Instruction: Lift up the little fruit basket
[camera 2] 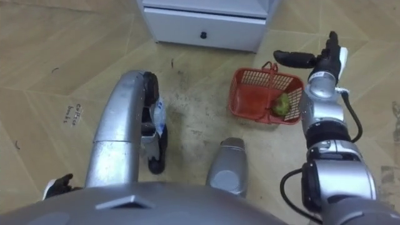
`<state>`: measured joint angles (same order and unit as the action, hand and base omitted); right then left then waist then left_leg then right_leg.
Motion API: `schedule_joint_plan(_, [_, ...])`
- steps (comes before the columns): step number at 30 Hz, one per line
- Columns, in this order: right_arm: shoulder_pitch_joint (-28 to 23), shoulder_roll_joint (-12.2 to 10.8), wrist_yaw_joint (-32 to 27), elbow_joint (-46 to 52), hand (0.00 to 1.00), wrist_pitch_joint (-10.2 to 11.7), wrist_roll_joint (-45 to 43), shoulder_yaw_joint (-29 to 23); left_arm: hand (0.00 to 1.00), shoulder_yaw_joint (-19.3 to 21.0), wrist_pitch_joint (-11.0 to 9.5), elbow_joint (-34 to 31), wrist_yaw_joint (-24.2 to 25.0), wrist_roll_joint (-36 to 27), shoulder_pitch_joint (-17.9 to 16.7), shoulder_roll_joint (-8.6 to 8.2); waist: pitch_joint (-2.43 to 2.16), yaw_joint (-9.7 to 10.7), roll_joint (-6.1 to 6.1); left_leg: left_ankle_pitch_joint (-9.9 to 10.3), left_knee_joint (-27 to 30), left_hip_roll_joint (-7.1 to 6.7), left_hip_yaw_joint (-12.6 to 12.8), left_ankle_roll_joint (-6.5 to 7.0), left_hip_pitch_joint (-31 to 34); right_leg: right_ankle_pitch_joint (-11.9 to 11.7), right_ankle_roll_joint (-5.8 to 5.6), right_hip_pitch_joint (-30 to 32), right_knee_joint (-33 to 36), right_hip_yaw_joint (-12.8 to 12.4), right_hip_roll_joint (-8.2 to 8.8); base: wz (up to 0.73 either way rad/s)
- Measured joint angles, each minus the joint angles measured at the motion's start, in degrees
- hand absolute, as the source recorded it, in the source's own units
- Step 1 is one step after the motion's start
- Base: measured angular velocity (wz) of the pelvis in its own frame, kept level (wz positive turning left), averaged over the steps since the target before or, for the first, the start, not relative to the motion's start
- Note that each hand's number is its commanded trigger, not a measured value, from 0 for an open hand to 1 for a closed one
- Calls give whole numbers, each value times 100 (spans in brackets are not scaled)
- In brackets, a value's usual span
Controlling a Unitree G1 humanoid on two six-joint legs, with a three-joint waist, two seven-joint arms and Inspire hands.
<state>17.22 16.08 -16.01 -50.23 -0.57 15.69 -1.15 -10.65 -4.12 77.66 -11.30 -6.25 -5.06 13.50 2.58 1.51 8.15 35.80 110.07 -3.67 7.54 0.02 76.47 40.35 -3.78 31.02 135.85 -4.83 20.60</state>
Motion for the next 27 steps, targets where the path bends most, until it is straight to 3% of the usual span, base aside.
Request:
schedule_joint_plan(5, [1, 0, 87, -116, 0, 0, 176, 332, 0, -157, 7, -6, 196, -47, -29, 2, -1, -44, 5, -16, -67, 2, -79, -80, -8, 0, -1, 33, 0, 25, -76, 1])
schedule_joint_plan(7, [1, 0, 184, -205, 0, 2, 245, 343, 0, -161, -4, -7, 203, -55, -31, 4, -6, -73, -7, 40, -69, 9, -122, -191, -6, 1, -3, 80, 4, 30, -121, 0])
schedule_joint_plan(16, [2, 15, 493, -526, 0, 1, 870, 541, 0, -665, -2, -215, 293, -180, -66, 74, -8, -222, -190, 44, -124, 3, -15, -204, 102, 4, -8, 247, 17, -17, -45, 2])
schedule_joint_plan(27, [3, 172, 624, -789, 0, -1, 956, 801, 0, -768, 116, -389, 478, -364, -83, 83, -13, -340, -221, -5, -243, 9, 36, -296, 220, 14, -27, 434, 21, -40, 35, 1])
